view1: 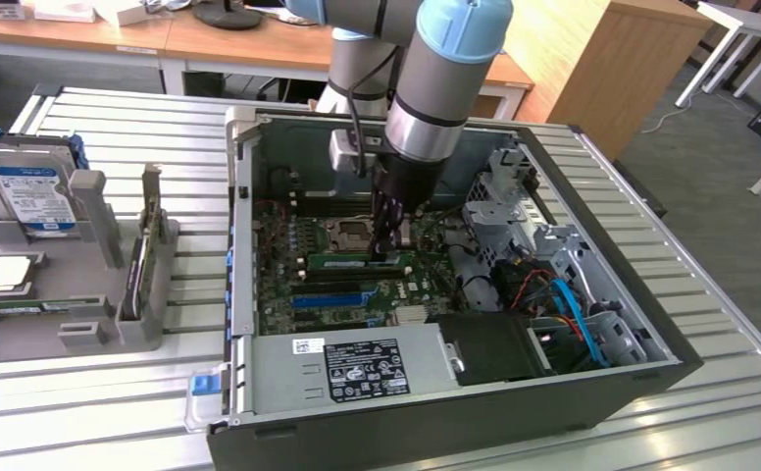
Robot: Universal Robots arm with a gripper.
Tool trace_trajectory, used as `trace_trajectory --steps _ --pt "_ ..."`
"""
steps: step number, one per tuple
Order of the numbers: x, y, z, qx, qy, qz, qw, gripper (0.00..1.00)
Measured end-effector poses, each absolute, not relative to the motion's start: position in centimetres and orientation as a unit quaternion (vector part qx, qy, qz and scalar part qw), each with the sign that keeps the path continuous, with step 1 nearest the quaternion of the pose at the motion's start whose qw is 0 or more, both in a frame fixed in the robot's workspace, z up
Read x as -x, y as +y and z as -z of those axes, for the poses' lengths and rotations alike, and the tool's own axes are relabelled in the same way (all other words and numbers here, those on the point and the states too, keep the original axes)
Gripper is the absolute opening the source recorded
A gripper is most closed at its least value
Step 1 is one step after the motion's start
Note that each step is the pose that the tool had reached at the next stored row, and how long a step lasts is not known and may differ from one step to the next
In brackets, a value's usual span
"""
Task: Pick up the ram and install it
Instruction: 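Insert the ram into the slot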
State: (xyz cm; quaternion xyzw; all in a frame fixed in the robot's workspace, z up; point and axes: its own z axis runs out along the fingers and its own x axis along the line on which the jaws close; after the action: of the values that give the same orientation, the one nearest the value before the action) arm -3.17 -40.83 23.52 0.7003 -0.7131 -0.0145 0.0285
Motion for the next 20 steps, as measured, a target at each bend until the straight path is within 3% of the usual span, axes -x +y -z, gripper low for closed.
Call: trace_trajectory --steps 20 --pt "3.17 -40.83 -23.27 -0.7 -0.713 0.014 0.029 0.12"
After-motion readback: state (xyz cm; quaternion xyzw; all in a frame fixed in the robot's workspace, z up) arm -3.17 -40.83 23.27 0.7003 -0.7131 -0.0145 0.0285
